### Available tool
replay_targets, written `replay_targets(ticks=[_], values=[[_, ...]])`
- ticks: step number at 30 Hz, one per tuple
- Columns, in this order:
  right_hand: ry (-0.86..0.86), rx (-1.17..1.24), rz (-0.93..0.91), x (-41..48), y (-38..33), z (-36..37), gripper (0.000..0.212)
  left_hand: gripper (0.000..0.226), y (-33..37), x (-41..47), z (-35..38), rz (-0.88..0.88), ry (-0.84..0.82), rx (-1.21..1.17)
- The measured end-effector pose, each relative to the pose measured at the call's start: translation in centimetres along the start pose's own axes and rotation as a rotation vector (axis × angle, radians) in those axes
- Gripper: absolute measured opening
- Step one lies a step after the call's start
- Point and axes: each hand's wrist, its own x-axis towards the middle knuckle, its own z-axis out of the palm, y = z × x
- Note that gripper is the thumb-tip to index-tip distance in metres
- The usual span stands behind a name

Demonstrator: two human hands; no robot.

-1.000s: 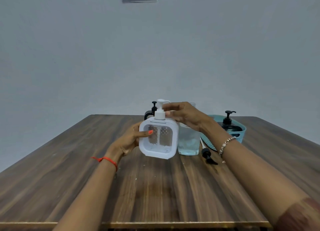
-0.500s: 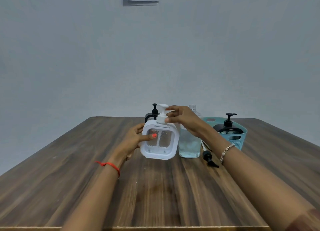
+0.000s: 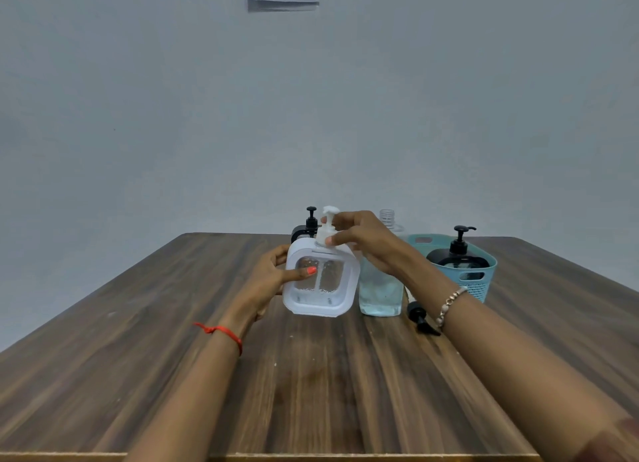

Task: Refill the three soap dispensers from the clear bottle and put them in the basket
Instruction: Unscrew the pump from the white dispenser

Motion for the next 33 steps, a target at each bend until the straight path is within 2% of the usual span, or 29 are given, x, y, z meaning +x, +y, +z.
replay_targets(ticks=[2,5,12,15,18,21,23,27,29,33], values=[[0.032,-0.130,-0.011,-0.4,-0.2,0.5,0.028,0.045,0.0,0.0,0.0,0.002,0.002,0.002],[0.079,-0.239,-0.033,-0.3,0.0,0.9,0.051,0.044,-0.1,-0.1,0.0,0.002,-0.003,0.027],[0.110,0.017,-0.042,-0.3,-1.7,-0.7,0.023,0.045,-0.9,-0.4,-0.6,-0.038,0.024,0.024],[0.236,0.111,-0.130,-0.2,-1.7,-1.7,0.012,0.045,-1.6,-0.5,-1.2,-0.066,0.088,0.003],[0.338,0.188,-0.278,-0.7,-0.6,-1.8,0.019,0.041,-1.9,-0.5,-1.7,-0.091,0.178,-0.038],[0.365,0.064,-0.404,-1.6,2.4,-0.5,0.031,0.042,-2.5,-0.4,-2.2,-0.098,0.283,-0.077],[0.300,-0.199,-0.466,-2.2,5.3,0.4,0.031,0.044,-2.7,-0.3,-2.5,-0.096,0.355,-0.104],[-0.114,-0.805,-0.494,-3.1,10.6,2.3,0.037,0.045,-2.8,0.0,-2.5,-0.079,0.419,-0.125],[-0.215,-0.924,-0.483,-3.4,12.1,3.1,0.039,0.045,-2.7,0.1,-2.5,-0.066,0.419,-0.120],[-0.335,-0.996,-0.424,-3.6,13.4,3.6,0.041,0.046,-2.5,0.2,-2.5,-0.048,0.389,-0.107]])
